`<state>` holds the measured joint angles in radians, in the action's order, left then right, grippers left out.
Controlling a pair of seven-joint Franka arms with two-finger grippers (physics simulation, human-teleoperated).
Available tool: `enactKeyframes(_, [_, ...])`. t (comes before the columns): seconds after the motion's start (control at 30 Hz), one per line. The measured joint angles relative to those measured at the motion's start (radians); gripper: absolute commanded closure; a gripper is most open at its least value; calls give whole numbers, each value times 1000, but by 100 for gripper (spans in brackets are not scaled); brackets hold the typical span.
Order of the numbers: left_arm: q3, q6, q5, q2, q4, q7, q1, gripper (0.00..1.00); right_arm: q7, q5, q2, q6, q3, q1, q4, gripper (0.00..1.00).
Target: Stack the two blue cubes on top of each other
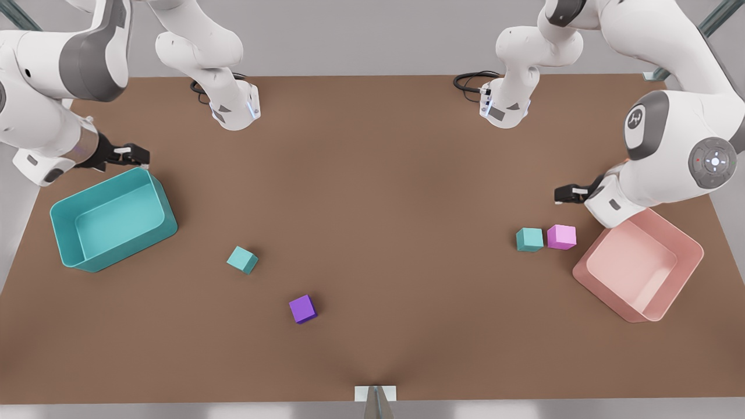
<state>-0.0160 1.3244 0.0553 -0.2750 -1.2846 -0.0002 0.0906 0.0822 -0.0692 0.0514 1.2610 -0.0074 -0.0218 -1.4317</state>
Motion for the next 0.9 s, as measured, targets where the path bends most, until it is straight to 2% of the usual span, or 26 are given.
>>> enactKeyframes(0.13, [-1, 18, 0, -8, -3, 0, -5, 0, 9, -6, 20, 17, 5, 4, -25, 0])
enactKeyframes(0.23, [-1, 23, 0, -25, -4, 0, -7, 0, -9, -4, 41, 81, 9, -26, -206, 0])
enactKeyframes(0.4, [-1, 18, 0, -33, -4, 0, -13, 0, -120, 97, 200, 234, 8, -82, -316, 0])
enactKeyframes(0.57, [-1, 12, 1, -54, -7, 0, -14, 0, -240, 155, 263, 442, -1, -78, -407, 0])
enactKeyframes(0.73, [-1, -6, 2, -54, -9, 0, -14, 0, -355, 168, 263, 755, -1, -82, -572, 0])
enactKeyframes(0.9, [-1, -18, -3, -54, -8, 0, -14, 0, -451, 173, 304, 965, 3, -89, -580, 0])
